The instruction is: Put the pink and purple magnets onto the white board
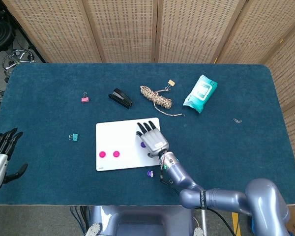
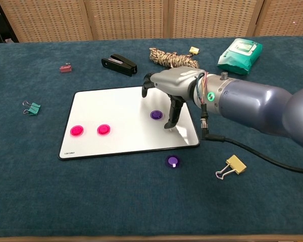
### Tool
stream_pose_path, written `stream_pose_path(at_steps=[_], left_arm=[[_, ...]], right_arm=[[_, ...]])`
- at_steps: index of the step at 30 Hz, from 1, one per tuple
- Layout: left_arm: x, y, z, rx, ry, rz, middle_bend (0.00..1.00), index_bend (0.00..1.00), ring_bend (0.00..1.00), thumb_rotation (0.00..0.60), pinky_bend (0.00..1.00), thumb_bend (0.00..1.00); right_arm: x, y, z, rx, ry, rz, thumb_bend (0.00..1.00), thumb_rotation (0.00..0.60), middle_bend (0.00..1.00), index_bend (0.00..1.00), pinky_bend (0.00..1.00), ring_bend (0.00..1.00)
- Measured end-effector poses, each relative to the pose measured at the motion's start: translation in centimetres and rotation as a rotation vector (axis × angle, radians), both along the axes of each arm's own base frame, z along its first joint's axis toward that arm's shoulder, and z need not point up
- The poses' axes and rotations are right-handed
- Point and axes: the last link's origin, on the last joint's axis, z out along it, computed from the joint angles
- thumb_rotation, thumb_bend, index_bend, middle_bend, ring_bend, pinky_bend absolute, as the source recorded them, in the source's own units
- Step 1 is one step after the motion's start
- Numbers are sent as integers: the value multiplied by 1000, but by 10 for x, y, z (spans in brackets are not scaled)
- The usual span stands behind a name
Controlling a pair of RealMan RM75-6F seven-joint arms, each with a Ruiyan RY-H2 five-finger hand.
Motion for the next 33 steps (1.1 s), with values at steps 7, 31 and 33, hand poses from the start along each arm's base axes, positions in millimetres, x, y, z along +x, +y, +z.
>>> stream_pose_path(at_steps=[7,31,33], left_arm=[[0,0,-1,-7,0,1,0,0,0,600,0,284],[2,-4,-2,-15,0,-6,0,0,0,600,0,283],[2,-4,-2,-16,0,-5,0,0,0,600,0,283]], right_arm=[[0,16,21,-4,-40,55,190,600,0,277,0,0],[-45,83,36,102,-14,141,190,600,0,389,0,0],[-45,85,33,103,-16,135,190,600,0,388,0,0]])
